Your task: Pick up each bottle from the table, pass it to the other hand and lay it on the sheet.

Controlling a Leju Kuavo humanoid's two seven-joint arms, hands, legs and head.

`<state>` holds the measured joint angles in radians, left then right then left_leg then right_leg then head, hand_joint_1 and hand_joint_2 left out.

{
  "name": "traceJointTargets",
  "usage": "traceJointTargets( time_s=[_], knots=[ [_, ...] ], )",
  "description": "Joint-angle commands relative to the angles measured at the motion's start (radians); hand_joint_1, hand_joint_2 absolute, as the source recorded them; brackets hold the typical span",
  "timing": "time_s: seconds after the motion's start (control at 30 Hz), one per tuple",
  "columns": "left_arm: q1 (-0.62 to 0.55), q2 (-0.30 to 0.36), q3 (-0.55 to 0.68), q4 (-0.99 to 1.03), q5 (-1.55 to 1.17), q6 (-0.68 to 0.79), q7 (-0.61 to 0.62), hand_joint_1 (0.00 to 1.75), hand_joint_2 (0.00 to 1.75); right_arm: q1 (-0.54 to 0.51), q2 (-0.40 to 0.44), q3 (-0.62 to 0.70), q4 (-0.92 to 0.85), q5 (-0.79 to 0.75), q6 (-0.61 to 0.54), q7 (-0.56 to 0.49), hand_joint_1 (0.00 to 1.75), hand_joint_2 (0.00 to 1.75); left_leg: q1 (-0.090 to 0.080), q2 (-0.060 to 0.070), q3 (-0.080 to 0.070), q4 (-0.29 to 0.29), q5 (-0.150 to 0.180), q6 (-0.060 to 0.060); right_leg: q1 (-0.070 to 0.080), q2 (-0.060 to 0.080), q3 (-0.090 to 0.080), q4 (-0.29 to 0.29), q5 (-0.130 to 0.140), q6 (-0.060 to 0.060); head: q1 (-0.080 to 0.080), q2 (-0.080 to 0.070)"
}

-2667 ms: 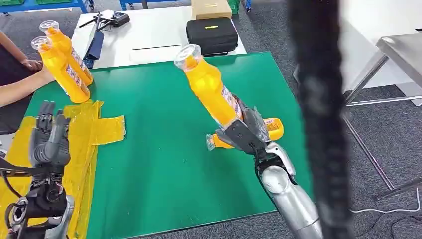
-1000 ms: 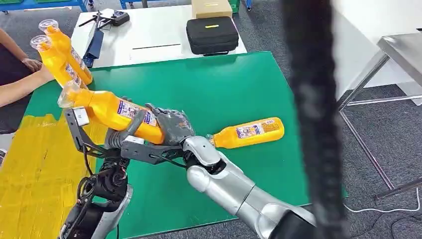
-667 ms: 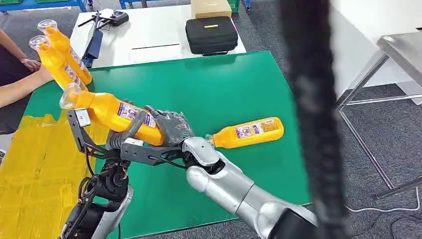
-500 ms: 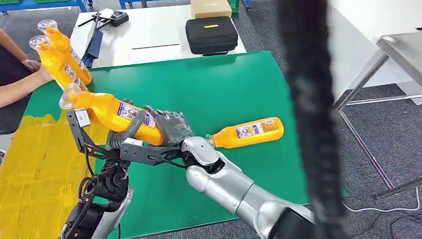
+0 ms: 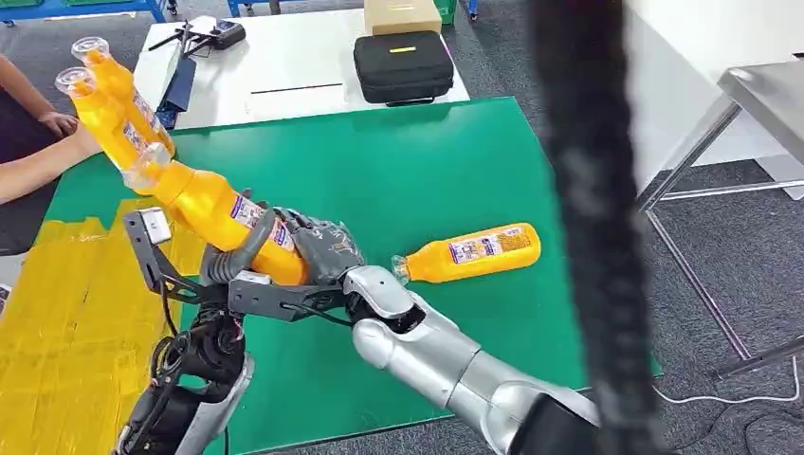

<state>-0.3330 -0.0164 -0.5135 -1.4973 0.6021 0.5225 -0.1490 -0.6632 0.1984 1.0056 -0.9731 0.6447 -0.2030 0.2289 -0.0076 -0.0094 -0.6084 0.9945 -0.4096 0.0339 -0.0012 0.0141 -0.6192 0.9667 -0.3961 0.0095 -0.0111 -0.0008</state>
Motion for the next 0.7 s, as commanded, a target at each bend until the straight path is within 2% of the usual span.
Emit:
traceJointTargets(
  time_s=[0.03, 0.1, 0.13, 0.27, 0.3, 0.33, 0.37, 0.4, 0.47, 0.53, 0.6, 0.63, 0.67, 0.7],
  knots=[
    [-0.096, 0.084, 0.081, -0.056, -0.171, 0.057, -0.127, 1.75, 1.75, 0.08, -0.13, -0.014, 0.063, 0.123, -0.046, -0.01, 0.0, 0.0, 0.002, -0.005, 0.005, 0.0, -0.001, -0.003, 0.002, -0.006, 0.007, -0.001, -0.003, 0.0, 0.001, 0.0],
    [-0.084, 0.122, 0.148, -0.08, -0.288, 0.086, -0.16, 1.75, 1.75, 0.115, -0.194, -0.07, -0.003, 0.161, -0.087, -0.035, 0.0, 0.0, 0.001, -0.005, 0.005, 0.0, -0.002, -0.003, 0.001, -0.006, 0.007, 0.0, -0.003, 0.0, 0.001, 0.0],
    [-0.074, 0.12, 0.182, -0.085, -0.3, 0.056, -0.148, 1.75, 1.75, 0.127, -0.209, -0.096, -0.028, 0.172, -0.074, -0.048, 0.0, 0.0, 0.001, -0.004, 0.004, -0.001, -0.001, -0.002, 0.001, -0.005, 0.005, -0.001, -0.002, 0.0, 0.001, 0.0],
    [-0.069, 0.11, 0.194, -0.078, -0.351, 0.063, -0.164, 1.75, 1.75, 0.137, -0.208, -0.119, -0.051, 0.194, -0.063, -0.046, 0.0, 0.0, 0.0, -0.001, 0.003, 0.001, -0.002, -0.002, 0.0, -0.003, 0.004, 0.002, -0.003, 0.0, 0.0, 0.0],
    [-0.074, 0.131, 0.198, -0.062, -0.442, 0.115, -0.18, 1.75, 1.75, 0.154, -0.23, -0.148, -0.093, 0.222, -0.095, -0.052, 0.0, 0.0, 0.001, -0.001, 0.001, 0.001, -0.001, -0.002, 0.0, -0.002, 0.003, 0.0, -0.001, 0.0, 0.002, 0.0],
    [-0.075, 0.147, 0.217, -0.05, -0.482, 0.136, -0.191, 1.75, 1.75, 0.176, -0.255, -0.183, -0.139, 0.233, -0.106, -0.057, 0.0, 0.0, 0.001, -0.001, 0.006, 0.003, -0.005, -0.004, 0.001, -0.003, 0.008, 0.003, -0.005, 0.001, 0.001, 0.0],
    [-0.08, 0.183, 0.228, -0.009, -0.597, 0.176, -0.194, 1.75, 1.75, 0.196, -0.287, -0.223, -0.197, 0.249, -0.129, -0.071, 0.0, 0.0, 0.0, -0.002, 0.001, 0.0, -0.001, -0.002, 0.0, -0.003, 0.003, 0.0, -0.001, 0.0, 0.001, 0.0],
    [-0.083, 0.205, 0.276, 0.057, -0.752, 0.176, -0.183, 1.75, 1.75, 0.224, -0.326, -0.284, -0.276, 0.25, -0.145, -0.095, 0.0, 0.0, 0.0, -0.002, 0.003, 0.0, -0.001, -0.002, 0.0, -0.004, 0.004, 0.001, -0.002, 0.0, 0.001, 0.0],
    [-0.086, 0.217, 0.307, 0.102, -0.722, 0.154, -0.228, 1.75, 1.75, 0.245, -0.358, -0.333, -0.345, 0.24, -0.103, -0.118, 0.0, 0.0, 0.0, -0.003, 0.003, 0.0, -0.001, -0.002, -0.001, -0.005, 0.005, 0.001, -0.003, 0.0, 0.001, 0.0],
    [-0.093, 0.251, 0.325, 0.225, -1.069, 0.176, -0.146, 1.75, 1.75, 0.268, -0.386, -0.399, -0.418, 0.265, -0.152, -0.155, 0.0, 0.0, -0.001, -0.004, 0.005, 0.0, -0.002, -0.002, -0.001, -0.005, 0.006, 0.001, -0.003, 0.0, 0.001, 0.0],
    [-0.084, 0.288, 0.306, 0.344, -1.268, 0.158, -0.05, 1.75, 1.75, 0.272, -0.432, -0.437, -0.486, 0.304, -0.146, -0.177, 0.0, 0.0, -0.001, -0.003, 0.004, -0.001, -0.001, -0.002, -0.001, -0.003, 0.005, 0.001, -0.002, 0.0, 0.001, 0.0],
    [-0.069, 0.307, 0.292, 0.411, -1.379, 0.145, -0.001, 1.75, 1.75, 0.266, -0.454, -0.457, -0.512, 0.31, -0.137, -0.186, 0.0, 1.75, -0.001, -0.001, 0.005, 0.0, -0.002, -0.003, -0.001, -0.002, 0.005, 0.001, -0.002, 0.0, 0.001, 0.0],
    [-0.057, 0.32, 0.276, 0.463, -1.479, 0.131, 0.042, 1.75, 1.75, 0.249, -0.47, -0.463, -0.521, 0.314, -0.121, -0.198, 0.0, 1.75, -0.002, -0.001, 0.005, -0.001, -0.001, -0.002, -0.002, -0.003, 0.005, 0.001, -0.002, 0.0, 0.001, 0.0],
    [-0.042, 0.316, 0.277, 0.499, -1.508, 0.139, 0.036, 1.75, 1.75, 0.234, -0.475, -0.477, -0.525, 0.311, -0.107, -0.206, 0.0, 1.75, -0.002, -0.002, 0.007, -0.002, -0.002, -0.002, -0.002, -0.004, 0.007, 0.001, -0.003, 0.001, 0.001, 0.0]
  ],
)
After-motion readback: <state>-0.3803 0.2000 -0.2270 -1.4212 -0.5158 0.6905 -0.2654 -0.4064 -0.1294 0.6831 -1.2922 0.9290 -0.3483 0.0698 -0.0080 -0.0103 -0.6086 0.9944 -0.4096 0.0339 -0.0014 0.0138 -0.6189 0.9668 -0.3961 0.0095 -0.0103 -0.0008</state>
